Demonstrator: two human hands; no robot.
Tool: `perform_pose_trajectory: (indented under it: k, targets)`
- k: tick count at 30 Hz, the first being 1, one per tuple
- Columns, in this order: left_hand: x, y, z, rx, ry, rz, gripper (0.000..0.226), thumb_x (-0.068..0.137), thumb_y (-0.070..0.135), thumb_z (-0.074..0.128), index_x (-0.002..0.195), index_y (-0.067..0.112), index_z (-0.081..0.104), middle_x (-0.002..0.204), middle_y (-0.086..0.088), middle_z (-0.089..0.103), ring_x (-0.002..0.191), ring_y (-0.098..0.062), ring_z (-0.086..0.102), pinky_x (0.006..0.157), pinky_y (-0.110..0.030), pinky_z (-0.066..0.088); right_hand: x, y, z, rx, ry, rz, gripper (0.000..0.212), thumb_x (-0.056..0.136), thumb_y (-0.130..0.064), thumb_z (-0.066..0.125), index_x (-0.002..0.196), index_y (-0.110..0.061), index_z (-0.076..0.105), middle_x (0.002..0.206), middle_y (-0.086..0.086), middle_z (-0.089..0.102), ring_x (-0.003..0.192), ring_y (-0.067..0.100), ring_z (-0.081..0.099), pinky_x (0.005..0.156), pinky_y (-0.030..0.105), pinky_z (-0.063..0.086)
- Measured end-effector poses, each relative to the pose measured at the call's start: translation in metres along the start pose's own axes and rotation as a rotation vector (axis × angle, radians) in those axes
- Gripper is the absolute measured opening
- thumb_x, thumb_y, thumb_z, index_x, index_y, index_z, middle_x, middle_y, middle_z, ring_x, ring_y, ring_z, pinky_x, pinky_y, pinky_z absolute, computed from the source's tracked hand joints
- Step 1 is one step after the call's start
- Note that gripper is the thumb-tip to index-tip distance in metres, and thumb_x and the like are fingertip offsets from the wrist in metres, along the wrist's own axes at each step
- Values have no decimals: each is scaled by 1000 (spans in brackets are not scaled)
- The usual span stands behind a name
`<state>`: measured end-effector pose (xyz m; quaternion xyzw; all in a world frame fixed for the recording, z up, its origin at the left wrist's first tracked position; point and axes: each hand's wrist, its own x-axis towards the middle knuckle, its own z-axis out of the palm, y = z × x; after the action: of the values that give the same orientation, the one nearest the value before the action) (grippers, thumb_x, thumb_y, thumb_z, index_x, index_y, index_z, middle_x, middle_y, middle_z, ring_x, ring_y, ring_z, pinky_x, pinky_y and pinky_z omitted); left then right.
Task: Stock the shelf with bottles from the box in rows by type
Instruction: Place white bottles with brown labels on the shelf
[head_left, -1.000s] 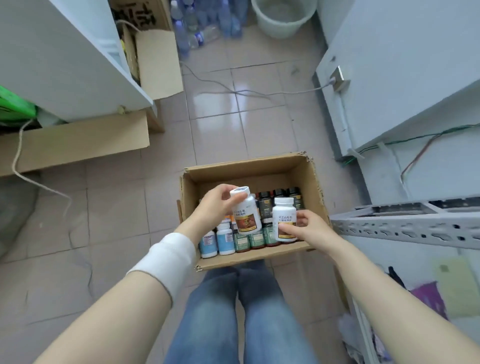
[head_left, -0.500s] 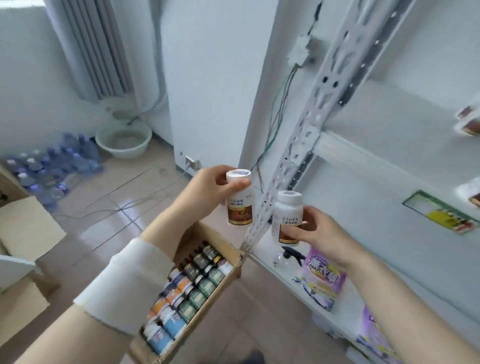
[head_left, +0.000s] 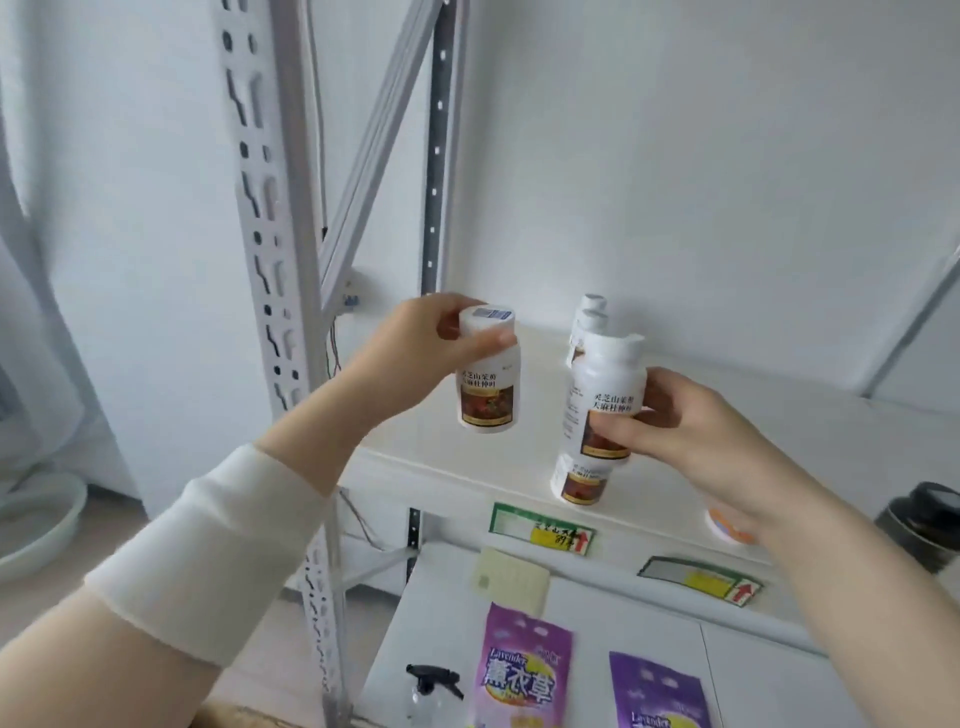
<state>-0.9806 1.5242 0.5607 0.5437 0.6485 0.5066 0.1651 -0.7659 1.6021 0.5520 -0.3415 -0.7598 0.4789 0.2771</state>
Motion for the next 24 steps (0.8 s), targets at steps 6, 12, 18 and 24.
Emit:
perform_pose_trajectory:
  k: [6, 12, 18, 24]
  targets:
    - [87, -3, 45, 30, -10, -33, 31, 81, 32, 71, 108, 19, 64, 92, 5, 66, 96, -16, 63, 93, -40, 52, 60, 14, -41, 26, 191, -35, 38, 74, -20, 75, 108, -16, 59, 103, -2, 68, 92, 10, 64, 90, 31, 48]
    - [139, -30, 92, 157, -167, -56, 21, 84, 32, 67, 103, 27, 59, 81, 11, 57, 74, -7, 56, 51, -4, 40, 101, 56, -35, -92, 217, 102, 46, 67, -23, 81, 105, -19, 56, 100, -6, 65, 91, 11, 62, 73, 24, 47]
    - [168, -59, 124, 111, -290, -64, 36, 81, 27, 72, 112, 12, 62, 86, 8, 60, 76, -5, 55, 62, -11, 41, 115, 79, -23, -218, 169, 225, 52, 63, -22, 84, 105, -21, 54, 106, -2, 65, 98, 16, 62, 85, 32, 51]
    - [182, -69, 136, 101, -354, -23, 34, 78, 30, 74, 106, 18, 59, 91, 6, 59, 82, -9, 55, 63, -9, 39, 123, 83, -13, -227, 135, 246, 55, 64, -22, 84, 108, -22, 51, 104, -5, 63, 95, 13, 62, 75, 25, 50]
